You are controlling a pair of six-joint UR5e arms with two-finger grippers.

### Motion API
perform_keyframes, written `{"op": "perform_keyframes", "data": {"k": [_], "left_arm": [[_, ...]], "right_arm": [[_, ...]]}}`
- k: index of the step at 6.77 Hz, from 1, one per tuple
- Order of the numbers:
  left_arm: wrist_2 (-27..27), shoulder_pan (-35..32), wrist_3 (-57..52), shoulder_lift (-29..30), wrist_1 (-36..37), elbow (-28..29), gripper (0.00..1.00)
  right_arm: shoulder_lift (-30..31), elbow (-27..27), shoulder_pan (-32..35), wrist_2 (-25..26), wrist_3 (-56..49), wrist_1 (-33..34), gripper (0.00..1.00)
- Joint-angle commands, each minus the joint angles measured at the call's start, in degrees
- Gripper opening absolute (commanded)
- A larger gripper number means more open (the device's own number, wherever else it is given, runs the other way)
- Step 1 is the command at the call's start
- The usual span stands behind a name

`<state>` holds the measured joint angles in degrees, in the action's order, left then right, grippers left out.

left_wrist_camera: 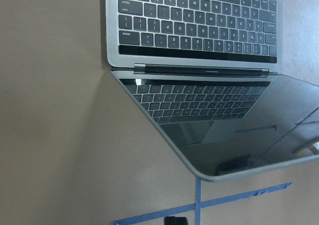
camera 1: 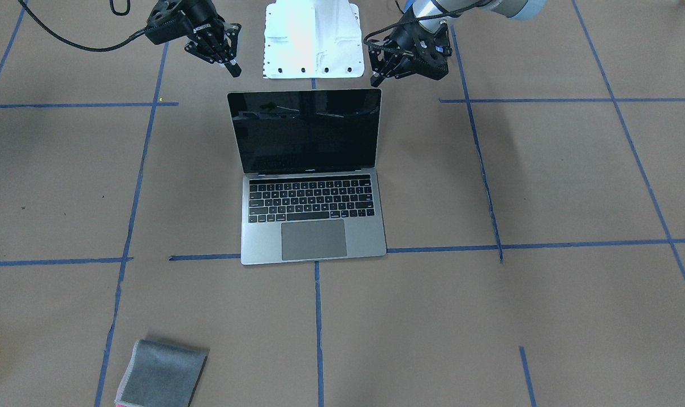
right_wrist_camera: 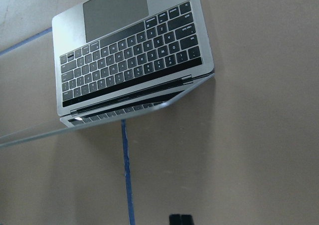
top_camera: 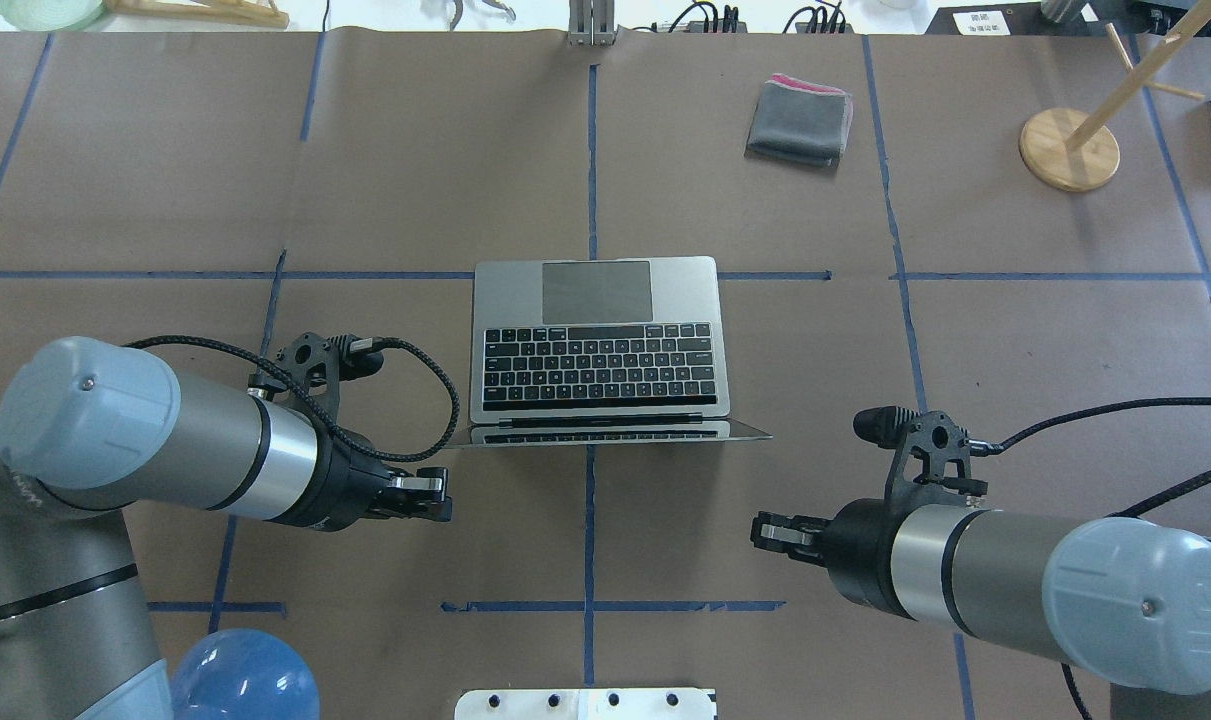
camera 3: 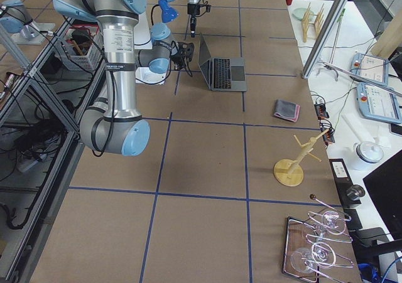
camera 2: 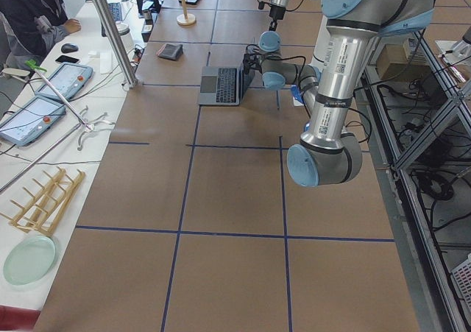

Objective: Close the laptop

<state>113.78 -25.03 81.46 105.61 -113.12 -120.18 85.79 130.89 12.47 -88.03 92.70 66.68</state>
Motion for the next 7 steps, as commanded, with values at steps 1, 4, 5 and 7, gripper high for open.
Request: {"op": "perform_keyframes", "data": {"k": [1, 4, 5, 7], "left_arm": [[0.0, -0.2, -0.2, 0.0, 0.2, 0.2, 0.00], [0.0, -1.1, -0.3, 0.7, 0.8, 0.2, 0.00], [0.0, -1.3, -0.3, 1.1, 1.2, 0.2, 0.00], [0.2, -3.0, -0.5, 3.7, 5.3, 0.2, 0.00]], "right_arm": [[-1.2, -0.4, 0.4, 0.1, 0.0, 0.7, 0.00], [-2.7, -1.8, 4.3, 0.1, -0.4, 5.0, 0.00], [-5.5, -3.8, 4.5, 0.1, -0.4, 5.9, 0.00], [-9.2, -4.4, 5.5, -0.2, -0.4, 9.9, 0.00]]}}
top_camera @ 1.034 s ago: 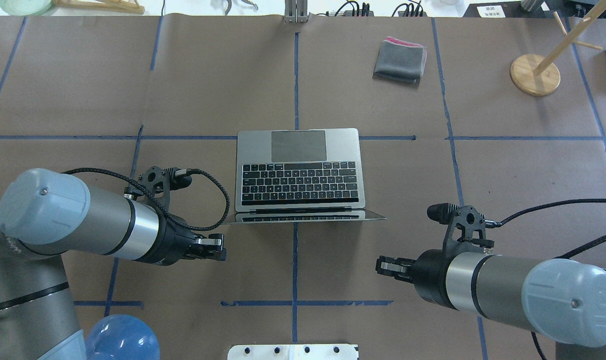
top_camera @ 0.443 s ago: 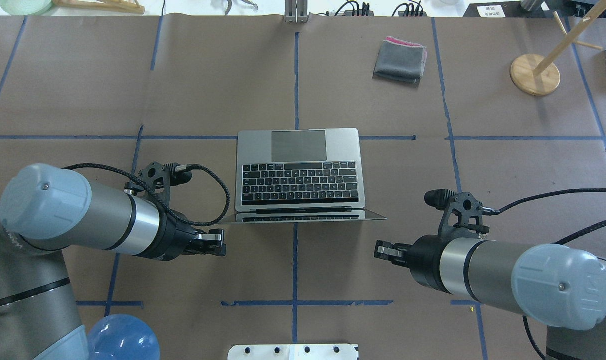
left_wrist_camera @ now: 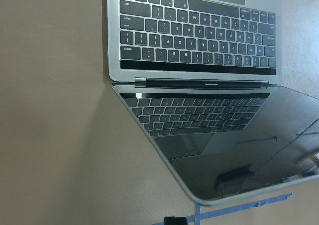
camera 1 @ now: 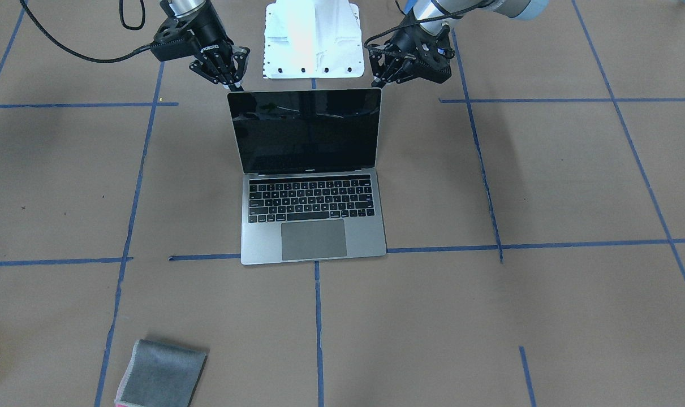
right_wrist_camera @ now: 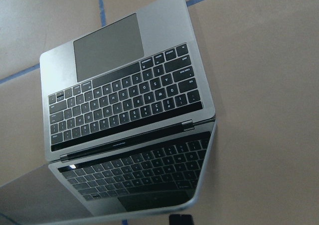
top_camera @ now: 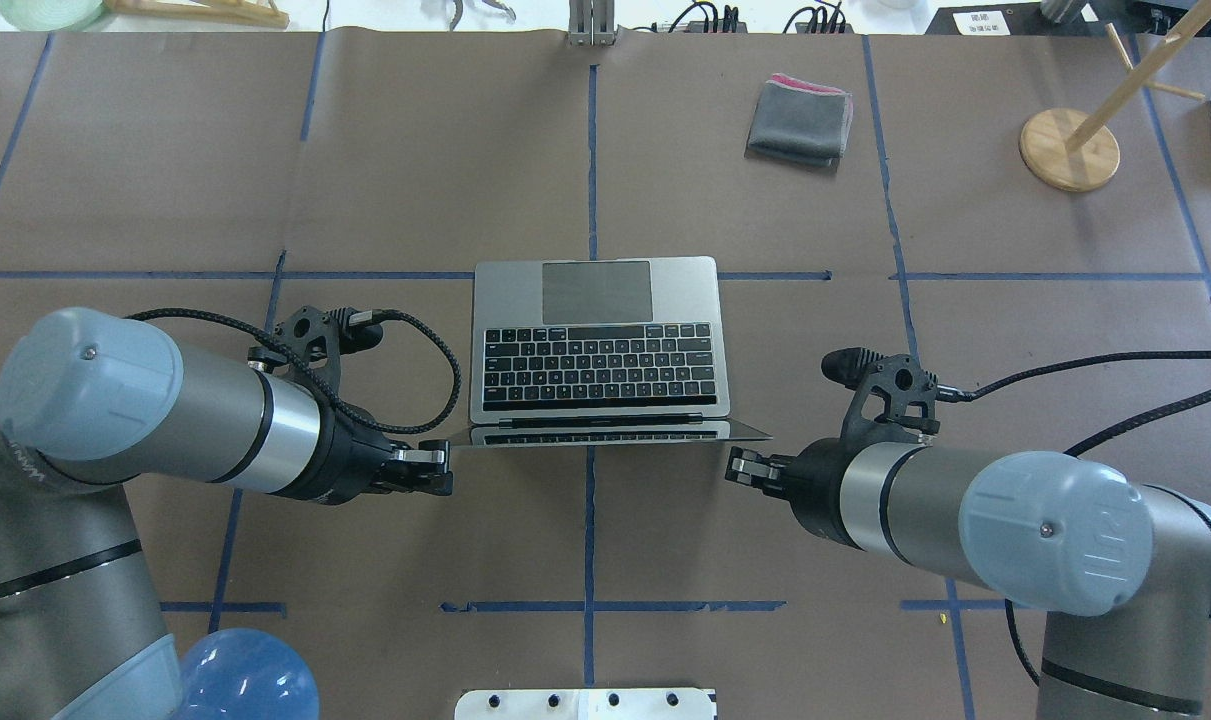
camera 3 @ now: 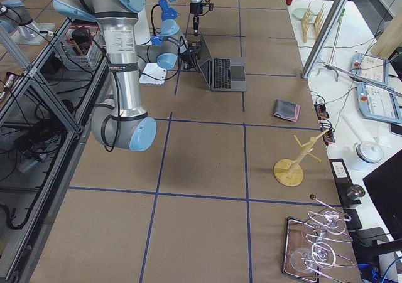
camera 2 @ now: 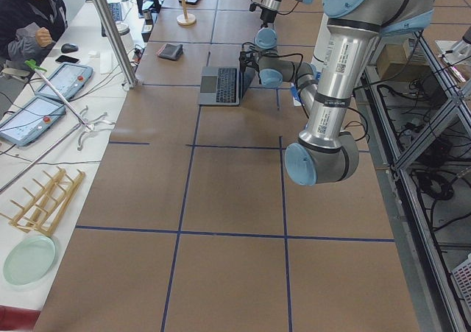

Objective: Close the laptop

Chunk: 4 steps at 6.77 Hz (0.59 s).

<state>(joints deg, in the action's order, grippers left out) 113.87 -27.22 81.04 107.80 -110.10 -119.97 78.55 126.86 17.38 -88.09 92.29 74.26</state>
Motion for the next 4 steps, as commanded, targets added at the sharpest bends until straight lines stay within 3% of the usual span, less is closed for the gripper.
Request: {"op": "perform_keyframes", "data": {"k": [1, 3, 4], "left_arm": [[0.1, -1.5, -0.1, 2.5, 3.3, 0.1, 0.00], [0.2, -4.0, -0.2, 3.6, 3.8, 1.3, 0.00], [0.3, -4.7, -0.3, 4.9, 3.8, 2.7, 0.00]], "right_arm": [[-2.6, -0.5, 1.5, -0.3, -0.1, 2.5, 0.00], [-4.1, -2.2, 4.7, -1.2, -0.3, 2.6, 0.00], [-6.8, -5.5, 7.4, -4.6, -0.3, 2.6, 0.00]]}}
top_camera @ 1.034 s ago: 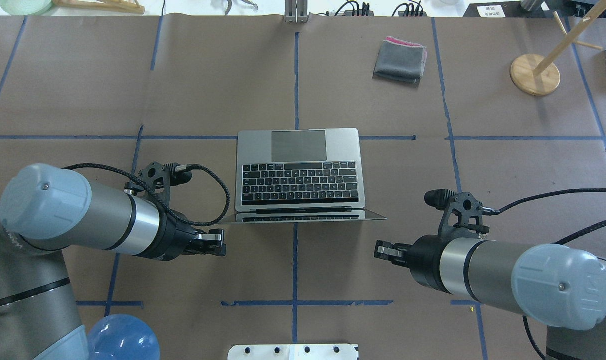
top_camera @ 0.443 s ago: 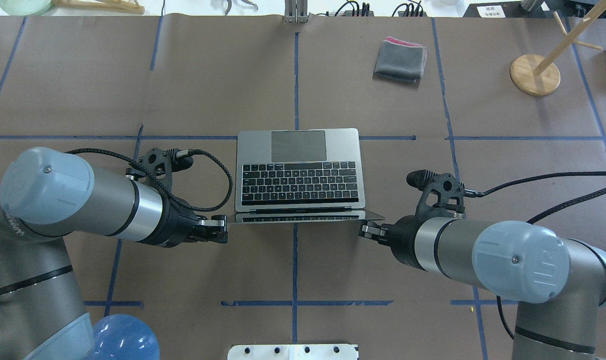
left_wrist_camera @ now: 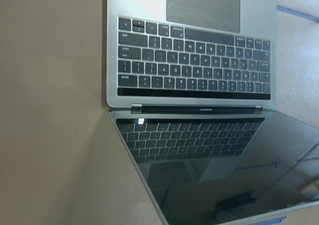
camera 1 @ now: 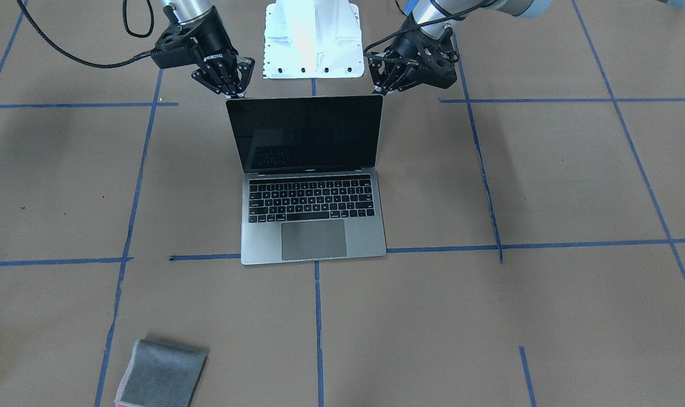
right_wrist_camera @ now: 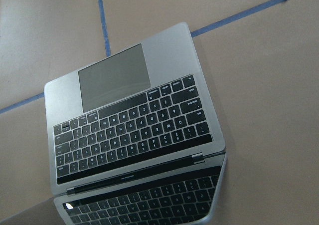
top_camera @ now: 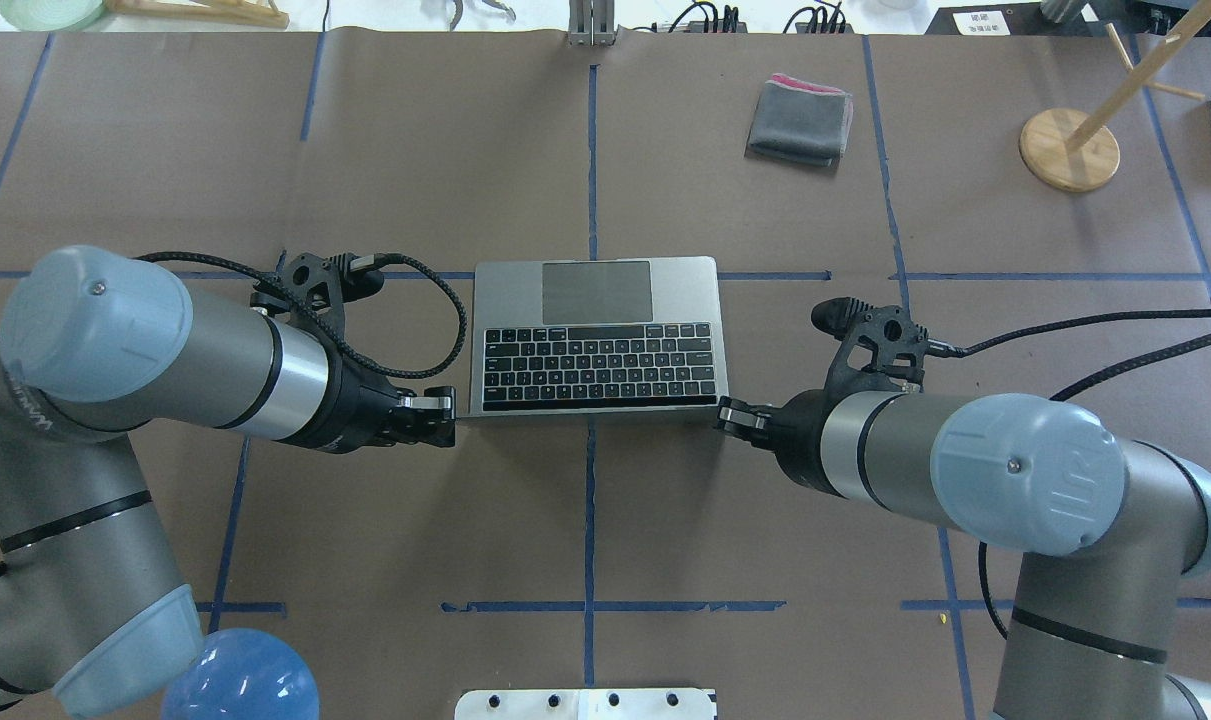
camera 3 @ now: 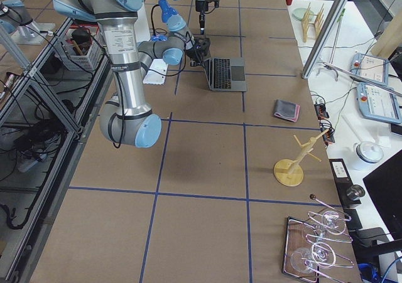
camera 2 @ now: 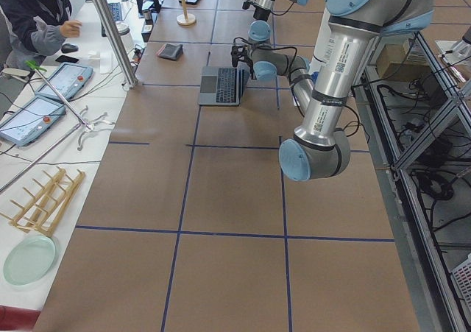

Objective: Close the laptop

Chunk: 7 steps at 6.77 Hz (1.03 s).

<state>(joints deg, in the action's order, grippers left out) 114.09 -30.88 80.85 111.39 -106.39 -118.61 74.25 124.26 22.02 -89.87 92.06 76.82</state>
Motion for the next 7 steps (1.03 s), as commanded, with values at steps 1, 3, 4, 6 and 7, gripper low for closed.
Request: {"op": "perform_keyframes", "data": {"k": [1, 3, 4, 6, 7], "left_arm": [[0.1, -1.5, -0.1, 1.5, 0.1, 1.9, 0.00], [0.3, -3.7, -0.2, 4.9, 3.2, 3.6, 0.00], [0.3, -4.2, -0.2, 5.6, 3.2, 5.0, 0.00], [0.2, -5.0, -0.2, 7.9, 3.2, 8.8, 0.00], [0.1, -5.1, -1.0, 9.4, 3.2, 11.1, 0.00]], "right_arm": [[-3.2, -4.2, 3.9, -3.2, -0.1, 0.1, 0.00], [-5.0, -5.1, 7.1, -4.8, -0.6, 2.2, 0.00], [-7.9, -7.1, 8.0, -5.1, -1.3, 4.5, 0.00], [-9.8, -10.8, 9.4, -5.1, -1.6, 4.6, 0.00], [-11.0, -12.9, 9.8, -5.1, -2.8, 4.5, 0.00]]}}
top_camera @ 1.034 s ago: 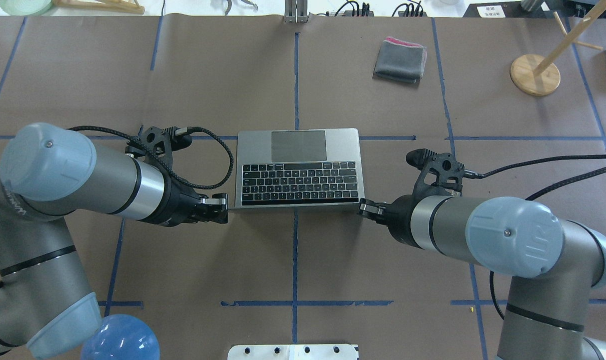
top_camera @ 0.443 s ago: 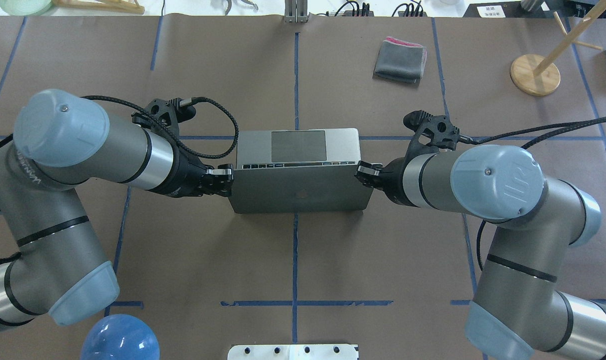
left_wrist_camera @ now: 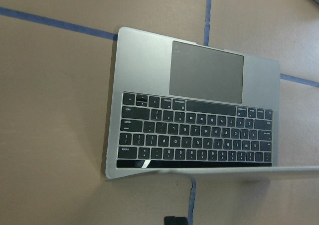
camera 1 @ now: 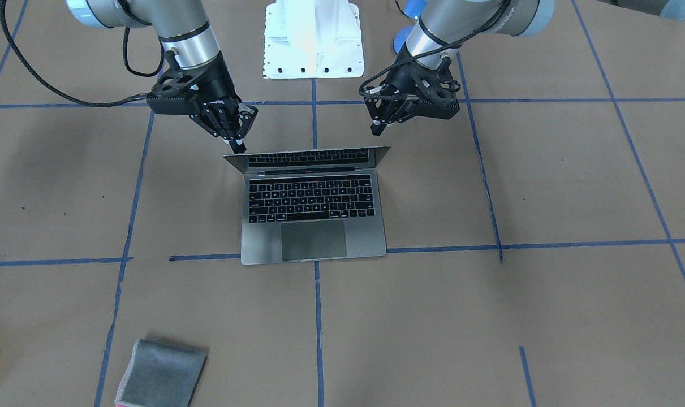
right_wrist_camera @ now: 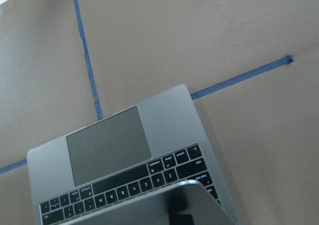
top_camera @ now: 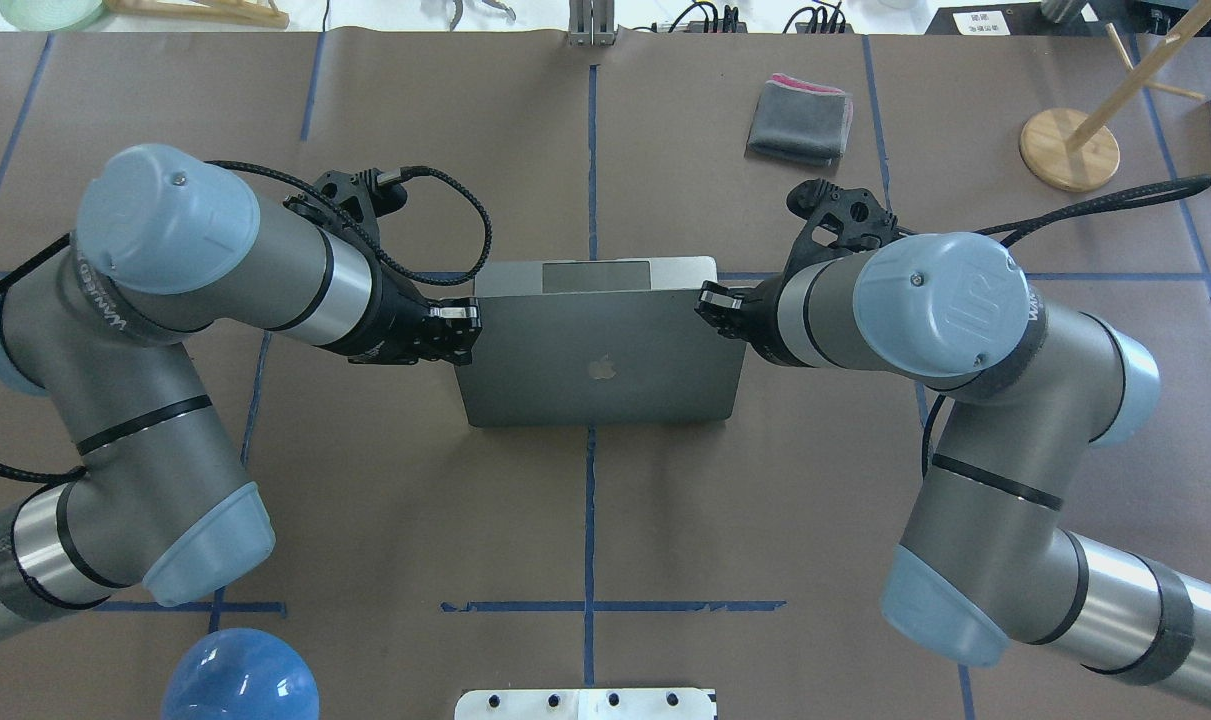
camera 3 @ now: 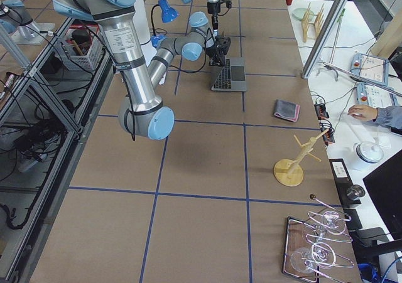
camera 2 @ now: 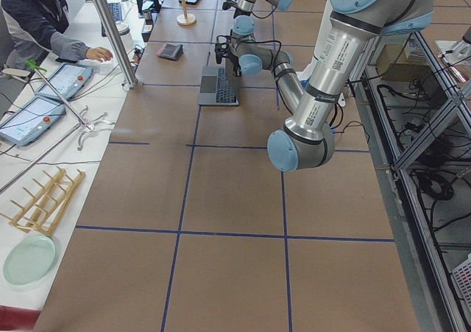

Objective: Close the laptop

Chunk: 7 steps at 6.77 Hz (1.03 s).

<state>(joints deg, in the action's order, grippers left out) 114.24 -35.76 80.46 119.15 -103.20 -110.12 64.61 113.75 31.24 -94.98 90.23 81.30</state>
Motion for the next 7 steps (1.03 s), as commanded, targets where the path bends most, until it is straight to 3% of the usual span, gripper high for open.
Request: {"op": "perform_keyframes", "data": {"k": [1, 5, 7], "left_arm": [[-0.2, -0.6, -1.4, 1.9, -0.2, 4.0, 0.00], [-0.3, -2.6, -4.2, 7.4, -0.6, 14.4, 0.00], [-0.3, -3.8, -5.9, 11.2, -1.9, 23.7, 0.00]], "right_arm": [[-2.3, -4.4, 0.7, 0.0, -1.3, -0.1, 0.00], [-6.2, -12.6, 2.2, 0.0, -1.9, -0.4, 0.00], [-10.1, -20.3, 2.5, 0.0, -1.9, -2.1, 0.00]]}}
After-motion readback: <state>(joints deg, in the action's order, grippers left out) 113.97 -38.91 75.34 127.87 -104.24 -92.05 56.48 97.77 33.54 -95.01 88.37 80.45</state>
